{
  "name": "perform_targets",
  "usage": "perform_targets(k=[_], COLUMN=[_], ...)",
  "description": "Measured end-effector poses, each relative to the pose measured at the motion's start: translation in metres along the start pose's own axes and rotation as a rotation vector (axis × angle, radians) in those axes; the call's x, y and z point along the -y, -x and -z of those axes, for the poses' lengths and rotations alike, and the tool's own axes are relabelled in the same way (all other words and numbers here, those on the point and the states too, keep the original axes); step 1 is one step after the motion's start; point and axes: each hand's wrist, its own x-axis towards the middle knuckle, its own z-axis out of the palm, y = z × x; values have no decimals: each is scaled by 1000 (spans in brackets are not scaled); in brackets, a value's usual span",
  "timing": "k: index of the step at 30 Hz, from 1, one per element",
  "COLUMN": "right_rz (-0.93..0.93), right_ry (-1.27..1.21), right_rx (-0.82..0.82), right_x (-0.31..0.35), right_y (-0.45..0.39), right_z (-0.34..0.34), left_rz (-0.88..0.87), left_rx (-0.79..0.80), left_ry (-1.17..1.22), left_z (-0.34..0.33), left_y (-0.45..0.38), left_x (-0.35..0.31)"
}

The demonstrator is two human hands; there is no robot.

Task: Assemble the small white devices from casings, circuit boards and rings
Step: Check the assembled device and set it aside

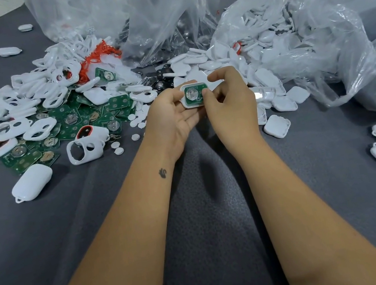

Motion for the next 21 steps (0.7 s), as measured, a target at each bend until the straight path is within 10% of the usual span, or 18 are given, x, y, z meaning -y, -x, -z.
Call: perform_targets(k=[12, 21], right_rz=[-53, -357], right_ry=[33, -378], right_rx=[9, -62], right_x=[-1, 5], right_y=[1, -7], right_z=[1, 5], left_rz=[-54, -102], left_rx=[27, 61], left_ry=[-85, -137], left_z=[3, 6], left_y=[-2, -5], left_x=[2, 5])
